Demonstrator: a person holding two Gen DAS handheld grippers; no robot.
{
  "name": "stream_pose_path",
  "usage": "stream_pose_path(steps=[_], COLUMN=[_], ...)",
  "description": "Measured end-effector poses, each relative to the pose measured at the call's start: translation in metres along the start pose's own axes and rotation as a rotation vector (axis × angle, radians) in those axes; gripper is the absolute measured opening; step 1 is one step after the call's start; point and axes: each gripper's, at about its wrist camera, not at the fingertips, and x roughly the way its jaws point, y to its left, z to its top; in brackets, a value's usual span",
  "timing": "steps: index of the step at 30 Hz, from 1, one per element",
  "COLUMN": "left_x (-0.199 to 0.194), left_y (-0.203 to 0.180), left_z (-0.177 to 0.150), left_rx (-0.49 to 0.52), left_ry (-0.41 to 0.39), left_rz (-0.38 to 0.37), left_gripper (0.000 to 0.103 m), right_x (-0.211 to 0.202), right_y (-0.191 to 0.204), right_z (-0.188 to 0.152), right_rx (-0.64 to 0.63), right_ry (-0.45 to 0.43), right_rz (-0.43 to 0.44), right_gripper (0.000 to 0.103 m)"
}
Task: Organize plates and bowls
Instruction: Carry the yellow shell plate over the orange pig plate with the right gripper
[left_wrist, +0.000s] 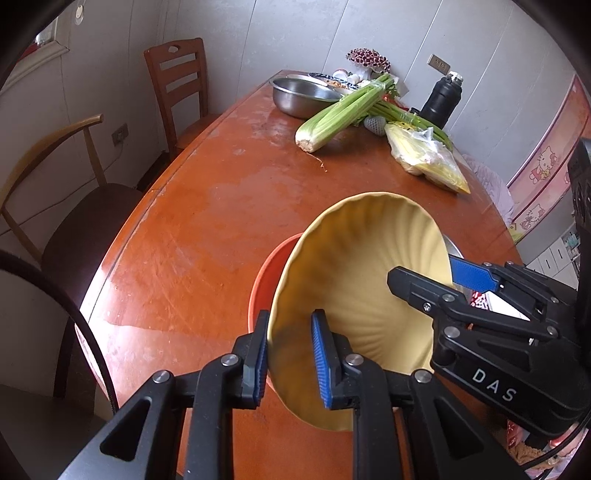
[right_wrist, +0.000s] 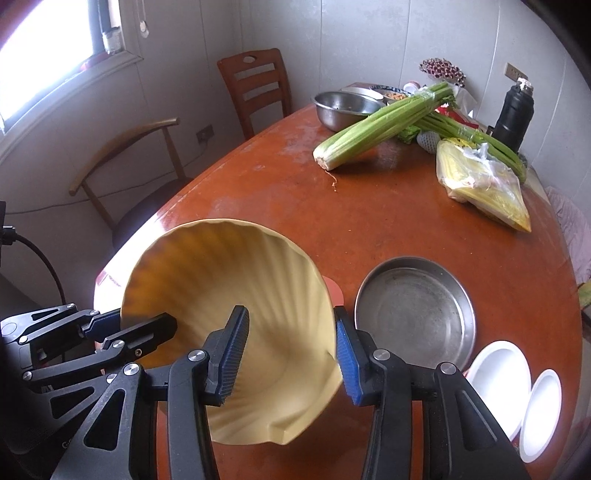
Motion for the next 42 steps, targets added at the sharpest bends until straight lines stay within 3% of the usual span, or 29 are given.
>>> stream_pose_path(steps=[23, 31, 42], left_x=[0.030, 0.036, 0.037], left_y=[0.000, 0.000, 0.007], left_z=[0.006, 0.004, 0.001], left_rx=[0.049, 0.062, 0.051], left_ry=[0.002, 0.012, 0.008], left_rz=[0.081, 0.109, 0.112], left_gripper=[0.024, 0.024, 0.024], right_x=[0.055, 0.058, 0.057], right_y=[-0.006, 0.000, -0.007], right_z=[0.003, 0.002, 0.001], right_rx=[0.030, 0.011, 0.056], right_ry=[0.096, 0.079, 0.077], right_rz=[-0.008, -0.060, -0.054], right_gripper=[0.047, 0.047, 0.047])
